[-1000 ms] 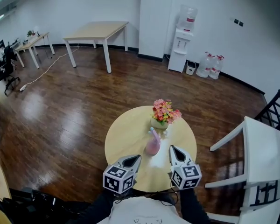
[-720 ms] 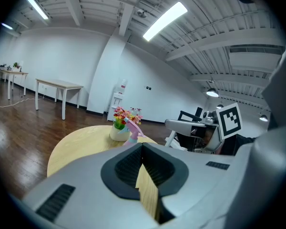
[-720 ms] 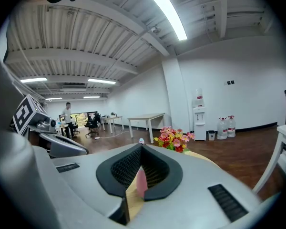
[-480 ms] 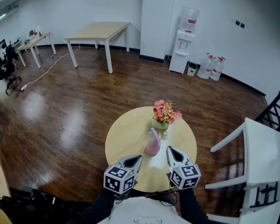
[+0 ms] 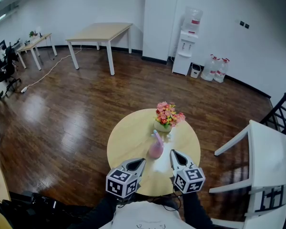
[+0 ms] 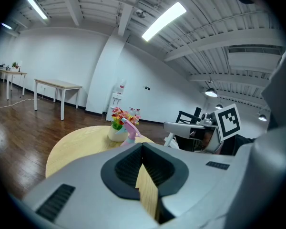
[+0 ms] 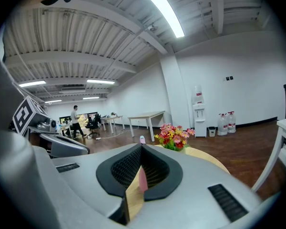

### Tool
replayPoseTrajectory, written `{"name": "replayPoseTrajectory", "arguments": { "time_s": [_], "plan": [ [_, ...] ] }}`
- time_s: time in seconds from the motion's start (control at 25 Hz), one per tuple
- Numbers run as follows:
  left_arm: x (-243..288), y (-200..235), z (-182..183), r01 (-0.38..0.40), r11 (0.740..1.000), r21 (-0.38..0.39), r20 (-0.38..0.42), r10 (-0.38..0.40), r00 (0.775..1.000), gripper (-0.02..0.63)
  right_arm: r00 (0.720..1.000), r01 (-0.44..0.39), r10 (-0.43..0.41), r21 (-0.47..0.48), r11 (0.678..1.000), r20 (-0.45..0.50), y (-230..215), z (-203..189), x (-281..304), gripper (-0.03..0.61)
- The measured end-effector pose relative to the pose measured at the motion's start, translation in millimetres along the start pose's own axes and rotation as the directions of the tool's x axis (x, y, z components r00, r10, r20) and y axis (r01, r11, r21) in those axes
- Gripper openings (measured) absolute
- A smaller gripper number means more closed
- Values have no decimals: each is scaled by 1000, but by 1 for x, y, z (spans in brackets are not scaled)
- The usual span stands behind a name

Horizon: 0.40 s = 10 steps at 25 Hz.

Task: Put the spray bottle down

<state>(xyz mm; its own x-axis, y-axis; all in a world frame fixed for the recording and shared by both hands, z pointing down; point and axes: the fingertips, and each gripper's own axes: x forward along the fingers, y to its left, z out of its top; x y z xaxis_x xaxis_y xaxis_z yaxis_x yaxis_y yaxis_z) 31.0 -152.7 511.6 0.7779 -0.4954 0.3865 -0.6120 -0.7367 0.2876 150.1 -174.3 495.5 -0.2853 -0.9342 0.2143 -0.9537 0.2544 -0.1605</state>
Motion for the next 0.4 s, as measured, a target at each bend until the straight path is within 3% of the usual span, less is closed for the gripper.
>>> {"name": "replayPoseTrajectory", "arguments": {
  "time_s": [0.4],
  "plan": [
    [-3,-1,1,4,1000,2,3,-4,1000,-9,1000,-3,3,-2,1000,6,3,2,-1,-15]
  ]
}}
